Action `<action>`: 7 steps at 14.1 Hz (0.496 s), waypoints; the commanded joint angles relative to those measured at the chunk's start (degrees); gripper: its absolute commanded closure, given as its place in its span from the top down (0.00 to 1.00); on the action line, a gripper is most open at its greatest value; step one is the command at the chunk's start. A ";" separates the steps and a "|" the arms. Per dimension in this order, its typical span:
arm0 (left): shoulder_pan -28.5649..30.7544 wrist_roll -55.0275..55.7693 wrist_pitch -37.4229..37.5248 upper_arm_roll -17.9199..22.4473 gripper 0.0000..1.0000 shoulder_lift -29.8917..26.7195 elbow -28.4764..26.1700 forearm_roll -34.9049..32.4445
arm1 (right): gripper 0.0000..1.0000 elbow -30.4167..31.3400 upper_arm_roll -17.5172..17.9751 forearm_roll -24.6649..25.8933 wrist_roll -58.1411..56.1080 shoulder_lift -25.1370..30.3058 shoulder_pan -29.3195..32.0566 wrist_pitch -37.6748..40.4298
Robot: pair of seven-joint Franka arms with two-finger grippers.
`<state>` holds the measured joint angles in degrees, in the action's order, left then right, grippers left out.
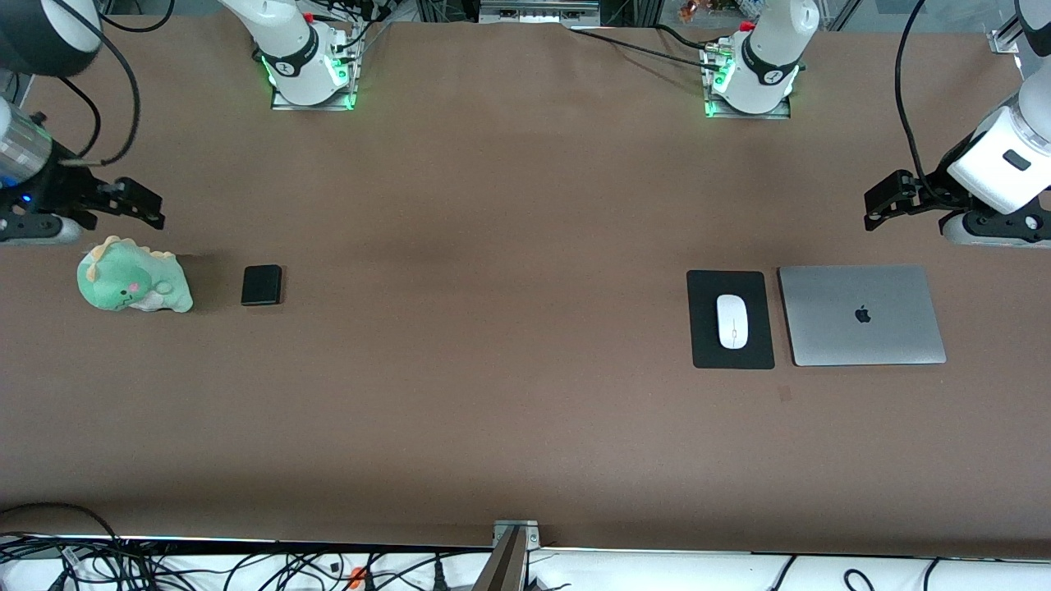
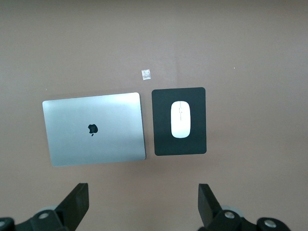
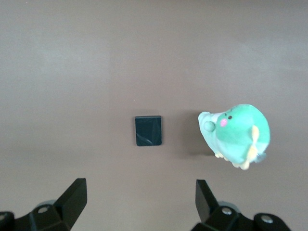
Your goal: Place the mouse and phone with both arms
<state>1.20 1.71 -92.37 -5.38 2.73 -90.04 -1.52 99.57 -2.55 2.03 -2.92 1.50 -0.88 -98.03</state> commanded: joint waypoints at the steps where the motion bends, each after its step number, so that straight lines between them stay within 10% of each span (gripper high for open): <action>1: -0.14 -0.04 0.00 0.02 1.00 0.61 1.27 -0.15 | 1.00 -7.02 0.09 -1.15 -1.21 -0.71 1.41 5.65; 7: -0.23 -0.04 0.00 0.02 1.00 0.52 1.27 -0.07 | 1.00 -6.94 -0.09 -1.42 -0.60 2.02 1.41 8.81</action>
<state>1.20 1.71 -92.37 -5.38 2.74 -90.04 -1.52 92.96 -3.01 1.80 -3.08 2.74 -0.21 -91.08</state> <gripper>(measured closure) 0.000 0.000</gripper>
